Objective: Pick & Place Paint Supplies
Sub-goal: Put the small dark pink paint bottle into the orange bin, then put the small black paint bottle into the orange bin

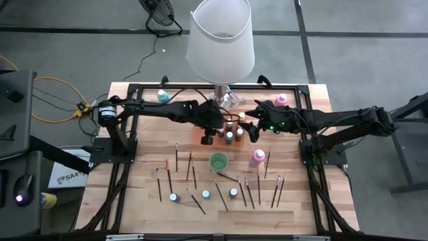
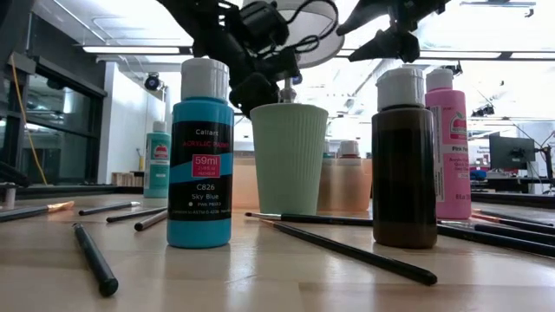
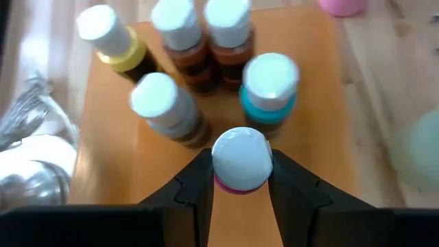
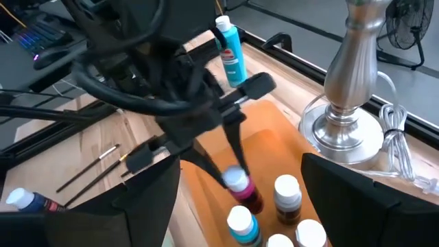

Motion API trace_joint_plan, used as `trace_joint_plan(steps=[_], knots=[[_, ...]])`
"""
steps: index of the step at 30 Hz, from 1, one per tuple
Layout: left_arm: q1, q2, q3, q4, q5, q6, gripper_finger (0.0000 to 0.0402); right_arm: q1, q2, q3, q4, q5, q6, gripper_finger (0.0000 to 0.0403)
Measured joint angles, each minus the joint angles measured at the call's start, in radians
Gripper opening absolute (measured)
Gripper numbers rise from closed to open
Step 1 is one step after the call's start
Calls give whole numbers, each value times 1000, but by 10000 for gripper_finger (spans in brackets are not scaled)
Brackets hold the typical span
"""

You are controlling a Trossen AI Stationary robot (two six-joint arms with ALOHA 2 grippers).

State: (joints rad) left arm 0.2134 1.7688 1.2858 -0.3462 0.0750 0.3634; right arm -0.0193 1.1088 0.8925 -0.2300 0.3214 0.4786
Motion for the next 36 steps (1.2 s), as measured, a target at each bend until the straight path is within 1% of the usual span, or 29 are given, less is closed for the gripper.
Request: trace_joint_plan(steps=[8, 20, 22, 29, 32, 36], knots=[[2, 5, 0, -17, 0, -1, 109, 0, 0, 0, -1, -3, -2, 298], [2, 31, -1, 2, 8, -20, 109, 0, 0, 0, -2, -9, -3, 298], [2, 31, -1, 2, 9, -29, 119, 0, 0, 0, -2, -10, -2, 298], [2, 37, -5, -23, 1, -31, 183, 0, 0, 0, -3, -11, -2, 298], [2, 37, -5, -38, -3, -31, 200, 0, 0, 0, -4, -12, -1, 298], [2, 22, -4, -62, -23, -31, 212, 0, 0, 0, -6, -14, 0, 298]])
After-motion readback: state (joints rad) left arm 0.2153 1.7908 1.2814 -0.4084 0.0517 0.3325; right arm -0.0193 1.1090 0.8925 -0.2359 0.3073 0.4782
